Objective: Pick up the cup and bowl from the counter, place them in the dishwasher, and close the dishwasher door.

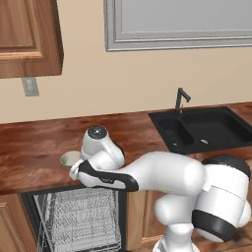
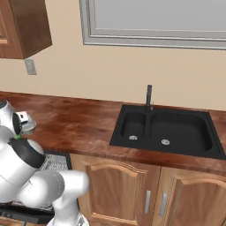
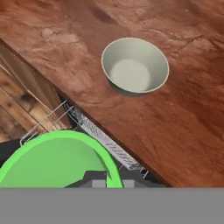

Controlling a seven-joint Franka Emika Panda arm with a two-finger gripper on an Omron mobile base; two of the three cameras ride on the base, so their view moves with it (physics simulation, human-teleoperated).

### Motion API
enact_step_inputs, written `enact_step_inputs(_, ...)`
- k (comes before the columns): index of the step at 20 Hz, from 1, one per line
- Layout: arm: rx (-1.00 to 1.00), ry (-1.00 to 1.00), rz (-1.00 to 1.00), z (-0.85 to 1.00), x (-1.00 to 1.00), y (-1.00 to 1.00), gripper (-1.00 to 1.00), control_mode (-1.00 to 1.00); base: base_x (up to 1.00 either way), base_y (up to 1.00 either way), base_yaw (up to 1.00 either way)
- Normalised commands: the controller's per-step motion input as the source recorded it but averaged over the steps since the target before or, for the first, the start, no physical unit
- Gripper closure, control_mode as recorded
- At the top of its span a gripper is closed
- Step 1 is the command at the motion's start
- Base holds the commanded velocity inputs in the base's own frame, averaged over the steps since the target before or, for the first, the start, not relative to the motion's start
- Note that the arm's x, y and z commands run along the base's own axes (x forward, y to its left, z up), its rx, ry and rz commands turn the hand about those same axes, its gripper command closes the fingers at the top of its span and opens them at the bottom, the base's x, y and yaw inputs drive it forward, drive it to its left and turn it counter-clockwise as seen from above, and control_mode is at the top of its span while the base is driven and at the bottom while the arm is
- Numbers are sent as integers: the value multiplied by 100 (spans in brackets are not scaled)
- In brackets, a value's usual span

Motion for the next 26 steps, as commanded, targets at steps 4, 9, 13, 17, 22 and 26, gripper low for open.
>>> enact_step_inputs(4, -3, -9, 11, -14, -41, 3, 100, -100, 0, 0, 0)
enact_step_inputs(9, 0, -12, 13, -31, -33, 0, 100, -100, 0, 0, 0)
enact_step_inputs(13, -1, -8, 12, -39, -9, 3, 100, -100, 0, 0, 0)
enact_step_inputs(17, -3, 0, 10, -43, 0, 15, 100, -100, 0, 0, 0)
enact_step_inputs(22, -6, 0, 7, -48, 0, 32, 100, -100, 0, 0, 0)
enact_step_inputs(26, -13, 0, 2, -33, 0, 38, 100, -100, 0, 0, 0)
